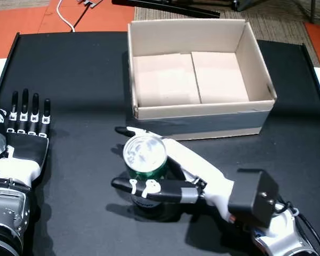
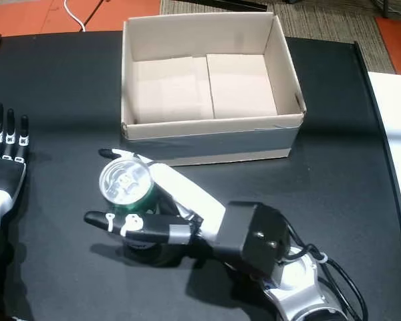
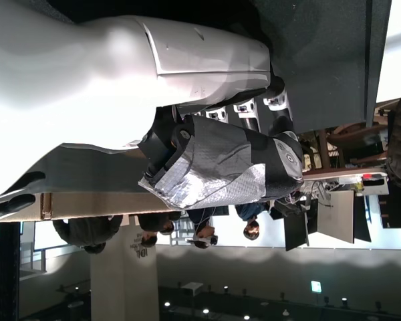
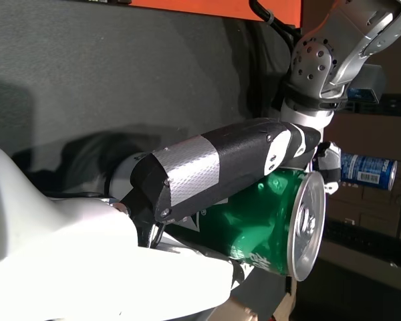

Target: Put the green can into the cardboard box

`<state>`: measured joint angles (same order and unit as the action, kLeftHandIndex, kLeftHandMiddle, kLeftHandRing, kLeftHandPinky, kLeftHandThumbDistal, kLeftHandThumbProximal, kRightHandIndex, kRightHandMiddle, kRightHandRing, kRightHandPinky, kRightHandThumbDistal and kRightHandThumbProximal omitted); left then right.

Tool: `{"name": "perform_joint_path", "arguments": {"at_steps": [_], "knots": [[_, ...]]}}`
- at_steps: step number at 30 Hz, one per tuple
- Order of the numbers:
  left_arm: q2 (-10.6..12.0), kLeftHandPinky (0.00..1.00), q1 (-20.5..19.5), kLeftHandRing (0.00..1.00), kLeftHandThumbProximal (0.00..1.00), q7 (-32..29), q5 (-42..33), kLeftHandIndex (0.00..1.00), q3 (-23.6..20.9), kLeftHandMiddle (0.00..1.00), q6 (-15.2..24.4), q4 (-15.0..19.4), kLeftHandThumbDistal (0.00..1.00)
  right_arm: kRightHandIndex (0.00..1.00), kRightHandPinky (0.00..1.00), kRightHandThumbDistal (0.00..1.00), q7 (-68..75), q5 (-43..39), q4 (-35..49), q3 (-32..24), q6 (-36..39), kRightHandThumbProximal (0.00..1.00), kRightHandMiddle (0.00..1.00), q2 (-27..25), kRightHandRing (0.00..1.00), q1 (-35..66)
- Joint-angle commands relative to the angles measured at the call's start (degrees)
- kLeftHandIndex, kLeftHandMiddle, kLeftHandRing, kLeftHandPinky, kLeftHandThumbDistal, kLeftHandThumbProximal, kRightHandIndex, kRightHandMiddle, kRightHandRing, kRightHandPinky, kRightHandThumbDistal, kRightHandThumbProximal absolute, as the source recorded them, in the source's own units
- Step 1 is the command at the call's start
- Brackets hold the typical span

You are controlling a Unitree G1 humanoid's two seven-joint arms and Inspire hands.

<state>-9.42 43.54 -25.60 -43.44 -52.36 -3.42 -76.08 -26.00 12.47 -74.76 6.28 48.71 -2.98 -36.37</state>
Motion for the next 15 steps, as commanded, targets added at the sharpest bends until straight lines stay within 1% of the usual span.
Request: {"name": "perform_joint_path", "arguments": {"at_steps": [1, 3, 4, 5, 6, 7, 9, 10, 11, 12, 13, 14, 15], "knots": [[1.0, 0.76, -2.5, 0.62, 0.57, 1.6, 0.5, 0.51, 0.1, 0.51, 0.4, -1.1, 0.00, 0.90, 1.00, 1.00, -0.2, 0.5, -0.5, 0.5, -0.4, 0.62, 0.94, 0.6, 0.95, -0.2], [1.0, 0.76, -2.5, 0.62, 0.57, 1.8, 0.5, 0.51, 0.1, 0.52, 0.4, -1.1, 0.00, 0.85, 0.98, 1.00, -0.1, 0.2, -0.5, 0.2, -0.5, 0.56, 0.91, 1.0, 0.93, -0.2], [1.0, 0.76, -2.5, 0.62, 0.57, 1.9, 0.5, 0.51, 0.1, 0.51, 0.5, -1.1, 0.00, 0.80, 0.93, 1.00, 0.3, -0.1, -0.5, -0.1, -0.6, 0.46, 0.87, 1.2, 0.90, 0.0], [1.0, 0.75, -2.5, 0.61, 0.58, 1.9, 0.5, 0.50, 0.1, 0.51, 0.5, -1.0, 0.00, 0.74, 0.88, 1.00, 1.3, -0.4, -0.5, -0.5, -0.9, 0.30, 0.82, 1.5, 0.85, 0.2], [1.0, 0.74, -2.6, 0.61, 0.58, 1.7, 0.4, 0.50, 0.1, 0.51, 0.4, -1.1, 0.00, 0.70, 0.85, 1.00, 2.6, -0.3, -0.5, -0.6, -1.2, 0.20, 0.78, 1.6, 0.81, 0.4], [0.9, 0.74, -2.6, 0.61, 0.58, 1.7, 0.4, 0.49, 0.0, 0.50, 0.3, -1.1, 0.00, 0.67, 0.81, 1.00, 3.8, -0.2, -0.5, -0.6, -1.6, 0.16, 0.73, 1.8, 0.77, 0.6], [0.8, 0.73, -2.6, 0.60, 0.57, 2.1, 0.2, 0.49, -0.1, 0.50, 0.2, -1.1, 0.00, 0.59, 0.74, 0.95, 5.8, 0.1, -0.5, -0.5, -2.6, 0.06, 0.64, 2.0, 0.68, 1.0], [0.8, 0.73, -2.6, 0.61, 0.57, 2.0, 0.2, 0.50, -0.2, 0.51, 0.1, -1.1, 0.00, 0.54, 0.69, 0.90, 7.0, 0.5, -0.6, -0.3, -3.3, 0.03, 0.59, 2.1, 0.63, 1.2], [0.8, 0.74, -2.7, 0.61, 0.56, 1.7, 0.0, 0.50, -0.3, 0.51, 0.1, -1.1, 0.00, 0.47, 0.65, 0.85, 8.1, 0.7, -0.6, -0.1, -3.9, 0.04, 0.53, 2.2, 0.58, 1.4], [0.7, 0.74, -2.8, 0.61, 0.55, 1.5, 0.0, 0.51, -0.4, 0.51, -0.1, -1.0, 0.00, 0.42, 0.61, 0.81, 8.9, 0.9, -0.6, 0.0, -4.6, 0.02, 0.47, 2.3, 0.54, 1.5], [0.7, 0.73, -2.9, 0.61, 0.55, 1.1, 0.0, 0.50, -0.4, 0.50, -0.1, -1.0, 0.00, 0.33, 0.55, 0.73, 10.0, 1.3, -0.6, 0.4, -5.2, 0.05, 0.40, 2.3, 0.47, 1.6], [0.6, 0.73, -2.9, 0.60, 0.54, 0.9, -0.1, 0.50, -0.5, 0.50, -0.1, -1.0, 0.00, 0.28, 0.49, 0.67, 11.1, 1.8, -0.6, 0.7, -5.6, 0.06, 0.33, 2.3, 0.41, 1.7], [0.6, 0.72, -3.0, 0.60, 0.53, 1.0, -0.1, 0.49, -0.5, 0.49, -0.1, -1.0, 0.00, 0.22, 0.44, 0.55, 12.2, 2.4, -0.6, 1.2, -5.7, 0.03, 0.26, 2.2, 0.35, 1.8]]}}
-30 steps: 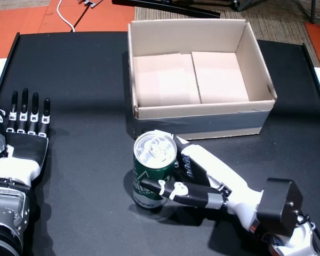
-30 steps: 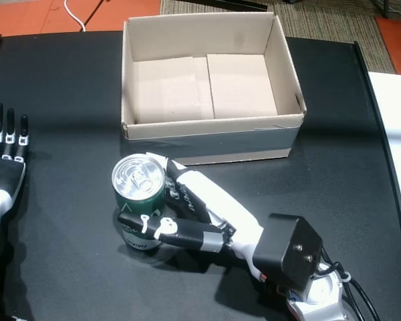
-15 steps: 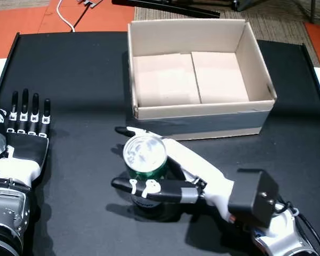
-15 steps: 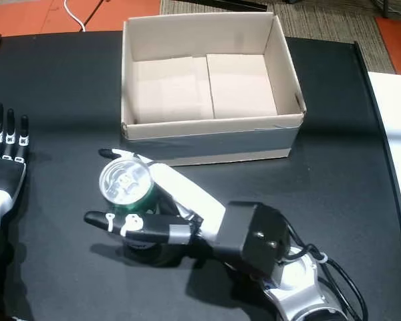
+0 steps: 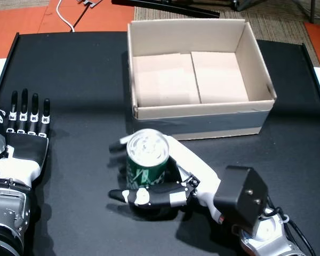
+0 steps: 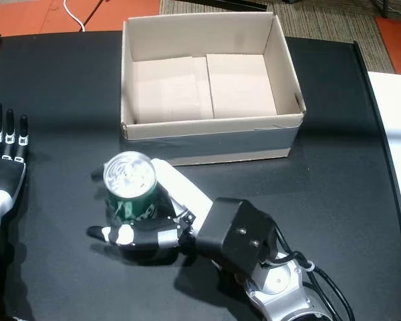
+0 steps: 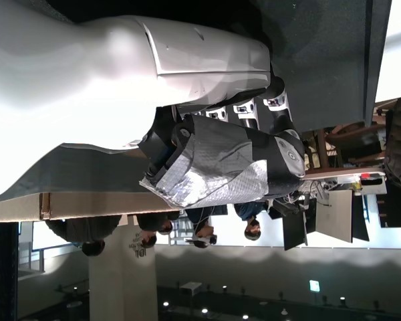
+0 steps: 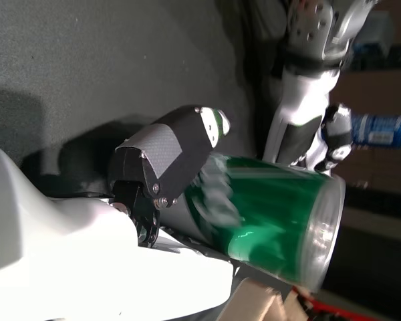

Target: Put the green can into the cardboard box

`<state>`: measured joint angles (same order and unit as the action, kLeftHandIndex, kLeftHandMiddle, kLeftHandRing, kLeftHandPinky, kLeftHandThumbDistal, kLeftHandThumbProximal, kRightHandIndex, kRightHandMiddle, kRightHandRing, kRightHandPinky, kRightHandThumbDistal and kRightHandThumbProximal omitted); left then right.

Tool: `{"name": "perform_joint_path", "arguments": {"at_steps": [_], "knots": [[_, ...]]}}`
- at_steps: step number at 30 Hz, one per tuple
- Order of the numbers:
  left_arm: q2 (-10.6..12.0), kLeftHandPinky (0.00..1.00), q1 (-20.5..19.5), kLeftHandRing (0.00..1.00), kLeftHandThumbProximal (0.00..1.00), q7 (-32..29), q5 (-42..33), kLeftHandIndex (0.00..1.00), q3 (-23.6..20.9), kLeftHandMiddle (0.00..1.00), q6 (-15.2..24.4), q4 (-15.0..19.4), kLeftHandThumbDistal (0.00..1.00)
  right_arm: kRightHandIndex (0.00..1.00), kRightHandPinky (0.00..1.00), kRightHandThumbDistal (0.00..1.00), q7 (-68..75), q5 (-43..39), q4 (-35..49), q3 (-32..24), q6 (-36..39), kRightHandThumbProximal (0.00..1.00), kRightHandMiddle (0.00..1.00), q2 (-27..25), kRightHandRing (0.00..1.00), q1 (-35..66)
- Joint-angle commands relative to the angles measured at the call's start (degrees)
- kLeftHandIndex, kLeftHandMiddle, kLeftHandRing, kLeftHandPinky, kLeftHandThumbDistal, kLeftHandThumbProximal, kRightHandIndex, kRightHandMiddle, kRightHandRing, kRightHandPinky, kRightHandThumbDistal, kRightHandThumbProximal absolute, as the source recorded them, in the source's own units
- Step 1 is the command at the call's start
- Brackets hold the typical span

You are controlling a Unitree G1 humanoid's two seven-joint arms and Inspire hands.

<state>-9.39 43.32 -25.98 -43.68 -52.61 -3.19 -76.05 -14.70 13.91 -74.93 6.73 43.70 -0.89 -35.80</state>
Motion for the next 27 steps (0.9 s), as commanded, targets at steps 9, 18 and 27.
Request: {"name": "perform_joint_path", "arguments": {"at_steps": [9, 18, 27], "knots": [[0.4, 0.77, -2.4, 0.64, 0.57, 2.4, 0.0, 0.51, -0.3, 0.51, -0.4, -1.0, 0.00, 0.00, 0.20, 0.14, 9.5, 5.1, -0.7, 3.9, -0.8, 0.54, 0.00, 0.0, 0.02, 1.7], [0.5, 0.80, -2.3, 0.64, 0.58, 2.3, 0.1, 0.52, -0.3, 0.52, -0.3, -1.0, 0.00, 0.00, 0.17, 0.19, 11.6, 6.8, -0.8, 5.3, -0.4, 0.59, 0.00, -0.5, 0.00, 0.9], [0.5, 0.76, -2.4, 0.64, 0.54, 1.5, 0.2, 0.51, 0.0, 0.53, -0.5, -1.1, 0.00, 0.01, 0.25, 0.02, 14.5, 8.3, 3.0, 6.4, 10.0, 0.30, 0.02, -4.0, 0.06, -3.0]]}}
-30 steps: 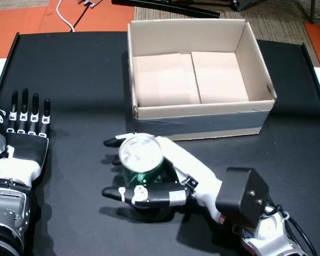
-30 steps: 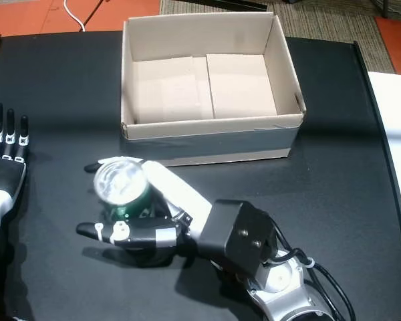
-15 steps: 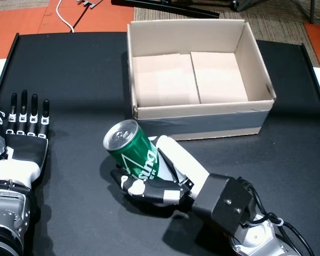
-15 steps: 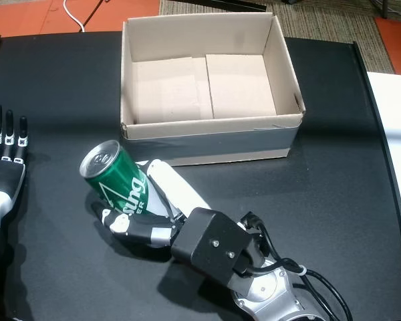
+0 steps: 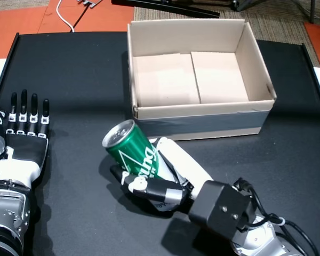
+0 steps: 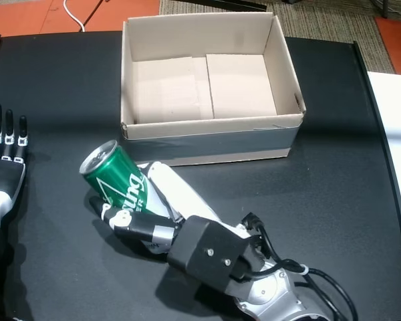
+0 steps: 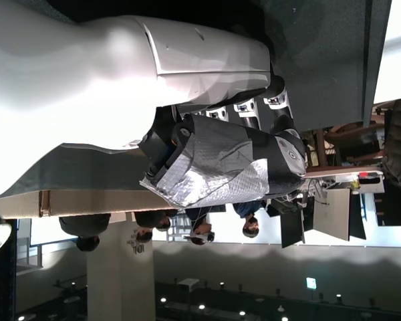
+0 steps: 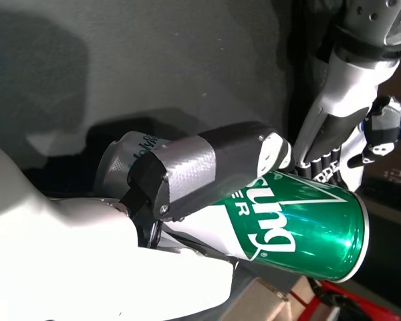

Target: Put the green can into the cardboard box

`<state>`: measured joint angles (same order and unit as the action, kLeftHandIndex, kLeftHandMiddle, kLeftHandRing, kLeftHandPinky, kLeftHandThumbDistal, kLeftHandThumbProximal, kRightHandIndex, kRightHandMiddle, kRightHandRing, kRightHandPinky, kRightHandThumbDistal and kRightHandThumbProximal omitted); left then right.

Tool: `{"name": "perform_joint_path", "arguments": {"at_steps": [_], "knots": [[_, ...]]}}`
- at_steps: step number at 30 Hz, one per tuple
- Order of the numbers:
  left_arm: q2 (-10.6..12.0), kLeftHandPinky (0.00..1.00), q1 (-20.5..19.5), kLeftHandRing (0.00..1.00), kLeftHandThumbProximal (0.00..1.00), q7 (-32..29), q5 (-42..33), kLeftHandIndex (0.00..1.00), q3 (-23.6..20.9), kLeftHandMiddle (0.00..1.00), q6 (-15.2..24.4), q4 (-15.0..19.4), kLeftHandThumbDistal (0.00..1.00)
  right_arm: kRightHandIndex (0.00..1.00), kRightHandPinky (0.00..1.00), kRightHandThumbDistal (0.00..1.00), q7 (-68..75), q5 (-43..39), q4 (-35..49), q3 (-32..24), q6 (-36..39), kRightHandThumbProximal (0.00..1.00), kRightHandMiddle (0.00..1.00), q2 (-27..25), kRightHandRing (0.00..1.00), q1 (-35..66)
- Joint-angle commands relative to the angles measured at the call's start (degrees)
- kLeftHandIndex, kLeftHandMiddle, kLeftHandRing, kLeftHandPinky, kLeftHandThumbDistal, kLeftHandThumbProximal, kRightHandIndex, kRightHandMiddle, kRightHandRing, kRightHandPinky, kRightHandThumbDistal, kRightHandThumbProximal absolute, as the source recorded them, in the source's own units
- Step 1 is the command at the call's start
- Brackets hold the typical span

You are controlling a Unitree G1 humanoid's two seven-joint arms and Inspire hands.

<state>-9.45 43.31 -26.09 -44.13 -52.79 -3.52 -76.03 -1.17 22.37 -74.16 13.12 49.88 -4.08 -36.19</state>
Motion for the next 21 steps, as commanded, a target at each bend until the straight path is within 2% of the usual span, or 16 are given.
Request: {"name": "perform_joint_path", "arguments": {"at_steps": [1, 6, 7, 9, 15, 19, 21], "knots": [[0.5, 0.74, -2.4, 0.63, 0.54, 1.9, 0.7, 0.51, 0.2, 0.52, -0.2, -1.2, 0.00, 0.00, 0.26, 0.02, 1.0, -0.1, 3.2, 0.0, 5.8, 0.25, 0.01, -1.6, 0.07, -3.3], [0.6, 0.74, -2.2, 0.65, 0.55, 1.9, 0.8, 0.52, 0.4, 0.54, -0.2, -1.2, 0.00, 0.00, 0.25, 0.07, 4.1, 1.1, 7.2, -0.2, 14.6, 0.16, 0.00, -5.1, 0.00, -7.4], [0.6, 0.74, -2.2, 0.65, 0.55, 2.1, 0.8, 0.53, 0.5, 0.54, -0.1, -1.2, 0.00, 0.00, 0.24, 0.14, 4.6, 1.0, 8.0, -0.5, 15.5, 0.25, 0.00, -5.6, 0.00, -8.4], [0.7, 0.73, -2.1, 0.64, 0.55, 2.4, 0.8, 0.53, 0.5, 0.53, 0.0, -1.3, 0.00, 0.00, 0.25, 0.18, 4.9, 0.3, 8.8, -1.0, 17.0, 0.31, 0.00, -6.4, 0.00, -10.2], [0.8, 0.72, -1.8, 0.62, 0.55, 3.3, 1.2, 0.52, 0.9, 0.51, 0.5, -1.3, 0.00, 0.00, 0.26, 0.18, 10.9, 1.8, 10.9, -2.7, 20.5, 0.31, 0.00, -8.1, 0.00, -14.0], [0.8, 0.77, -1.6, 0.65, 0.57, 3.7, 1.2, 0.54, 0.8, 0.54, 0.2, -1.4, 0.00, 0.00, 0.25, 0.21, 15.7, 2.5, 10.7, -4.0, 22.6, 0.42, 0.00, -8.0, 0.00, -15.5], [0.9, 0.78, -1.4, 0.67, 0.59, 3.7, 1.2, 0.53, 0.8, 0.54, 0.2, -1.3, 0.00, 0.00, 0.22, 0.22, 20.2, 5.2, 11.2, -4.4, 22.4, 0.42, 0.00, -8.5, 0.00, -16.1]]}}
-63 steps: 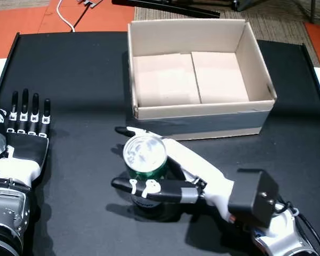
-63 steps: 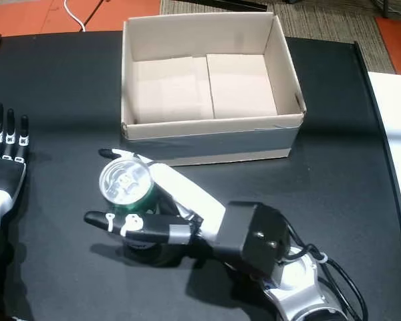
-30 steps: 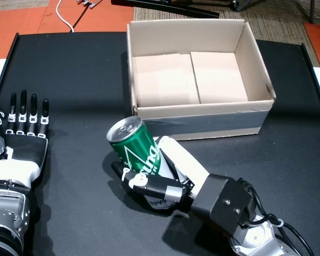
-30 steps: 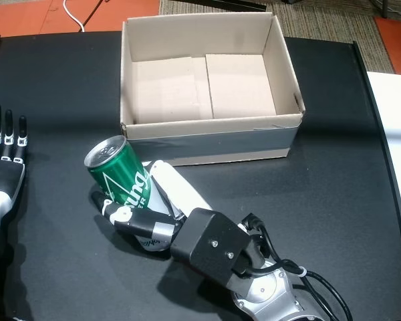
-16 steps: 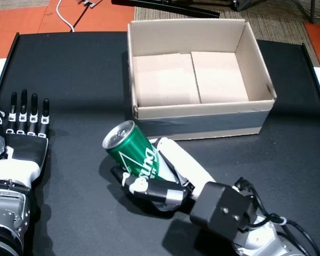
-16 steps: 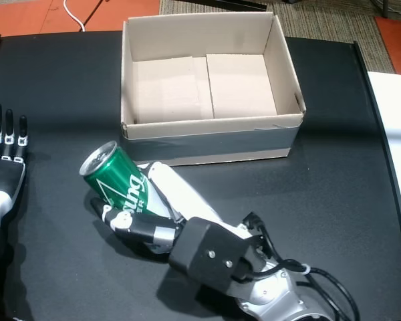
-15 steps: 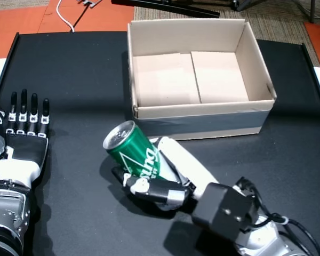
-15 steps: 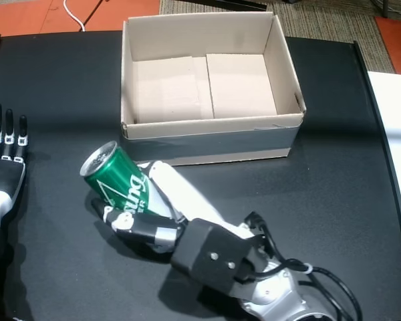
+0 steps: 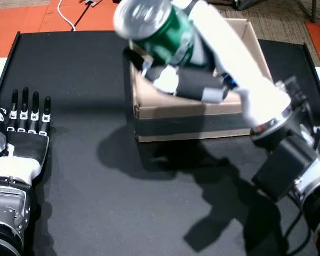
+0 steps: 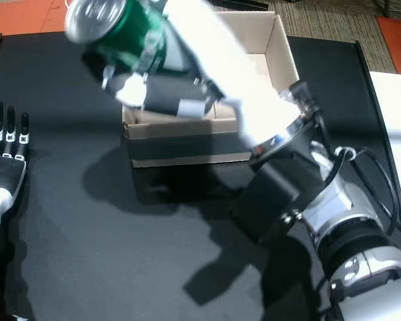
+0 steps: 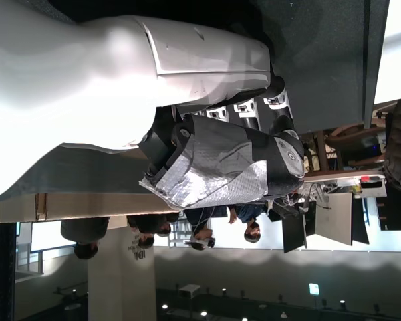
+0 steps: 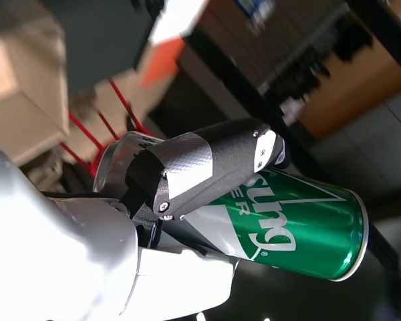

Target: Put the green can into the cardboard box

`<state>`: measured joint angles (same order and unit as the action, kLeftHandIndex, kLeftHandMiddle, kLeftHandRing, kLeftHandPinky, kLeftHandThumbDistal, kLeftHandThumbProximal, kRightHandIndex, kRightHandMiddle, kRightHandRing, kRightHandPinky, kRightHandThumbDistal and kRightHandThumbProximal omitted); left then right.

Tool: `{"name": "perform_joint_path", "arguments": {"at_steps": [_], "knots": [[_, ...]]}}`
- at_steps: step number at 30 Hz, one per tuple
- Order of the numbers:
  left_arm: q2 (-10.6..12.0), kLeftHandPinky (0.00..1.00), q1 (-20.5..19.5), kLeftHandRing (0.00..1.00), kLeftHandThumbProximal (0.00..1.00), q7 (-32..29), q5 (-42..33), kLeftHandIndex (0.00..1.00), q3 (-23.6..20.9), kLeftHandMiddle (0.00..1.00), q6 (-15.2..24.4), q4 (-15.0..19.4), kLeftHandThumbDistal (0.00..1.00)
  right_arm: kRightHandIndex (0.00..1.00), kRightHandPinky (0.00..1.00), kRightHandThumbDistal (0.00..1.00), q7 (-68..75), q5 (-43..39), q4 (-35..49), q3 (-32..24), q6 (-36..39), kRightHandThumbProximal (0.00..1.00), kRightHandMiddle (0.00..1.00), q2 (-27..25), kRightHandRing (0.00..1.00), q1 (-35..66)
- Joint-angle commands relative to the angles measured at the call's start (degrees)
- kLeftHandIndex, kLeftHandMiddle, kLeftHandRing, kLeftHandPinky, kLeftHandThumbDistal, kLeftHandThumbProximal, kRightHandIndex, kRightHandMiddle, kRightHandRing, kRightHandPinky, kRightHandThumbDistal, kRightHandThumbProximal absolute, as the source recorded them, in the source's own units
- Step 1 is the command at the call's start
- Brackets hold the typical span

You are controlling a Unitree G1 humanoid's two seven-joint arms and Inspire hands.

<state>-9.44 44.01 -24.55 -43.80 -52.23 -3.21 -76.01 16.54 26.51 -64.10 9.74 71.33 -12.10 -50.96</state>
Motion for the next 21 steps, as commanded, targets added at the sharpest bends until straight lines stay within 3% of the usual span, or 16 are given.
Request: {"name": "perform_joint_path", "arguments": {"at_steps": [1, 5, 7, 11, 13, 18, 20, 21], "knots": [[0.9, 0.79, -2.1, 0.68, 0.58, 2.0, 0.9, 0.54, 0.2, 0.56, 0.0, -1.3, 0.00, 0.00, 0.22, 0.23, 5.3, 2.7, 1.4, -1.0, 0.5, 0.43, 0.00, -0.8, 0.00, -1.6], [0.9, 0.79, -1.9, 0.66, 0.56, 2.1, 0.6, 0.52, 0.0, 0.54, -0.2, -1.3, 0.00, 0.00, 0.24, 0.27, 23.0, 14.4, 2.5, 1.1, -3.0, 0.40, 0.00, -3.2, 0.01, -3.7], [0.8, 0.79, -1.9, 0.67, 0.53, 2.0, 0.5, 0.52, -0.1, 0.54, -0.4, -1.4, 0.00, 0.00, 0.23, 0.32, 36.6, 22.6, 2.3, 4.5, -7.7, 0.39, 0.00, -5.1, 0.01, -6.2], [0.8, 0.81, -1.8, 0.67, 0.54, 2.3, 1.0, 0.51, 0.2, 0.54, -0.2, -1.4, 0.00, 0.00, 0.23, 0.29, 61.2, 35.5, -0.2, 12.6, -20.2, 0.42, 0.00, -7.8, 0.02, -11.9], [0.9, 0.78, -1.7, 0.64, 0.55, 2.6, 1.0, 0.51, 0.2, 0.53, 0.1, -1.4, 0.00, 0.00, 0.26, 0.24, 65.8, 37.3, -1.8, 14.4, -21.4, 0.37, 0.00, -8.5, 0.06, -14.2], [1.0, 0.76, -1.8, 0.64, 0.57, 2.0, 1.1, 0.51, 0.3, 0.53, 0.2, -1.4, 0.00, 0.00, 0.26, 0.36, 67.4, 36.7, -6.8, 16.8, -23.1, 0.25, 0.00, -9.7, 0.05, -19.0], [1.2, 0.76, -1.8, 0.64, 0.56, 2.3, 0.8, 0.50, 0.0, 0.52, 0.2, -1.4, 0.00, 0.00, 0.25, 0.39, 65.5, 35.6, -8.5, 17.5, -23.6, 0.27, 0.00, -10.3, 0.04, -20.6], [1.2, 0.76, -1.8, 0.64, 0.55, 2.5, 0.7, 0.50, -0.1, 0.52, 0.2, -1.5, 0.00, 0.00, 0.25, 0.36, 64.8, 35.1, -9.1, 17.8, -23.8, 0.28, 0.00, -10.5, 0.04, -21.3]]}}
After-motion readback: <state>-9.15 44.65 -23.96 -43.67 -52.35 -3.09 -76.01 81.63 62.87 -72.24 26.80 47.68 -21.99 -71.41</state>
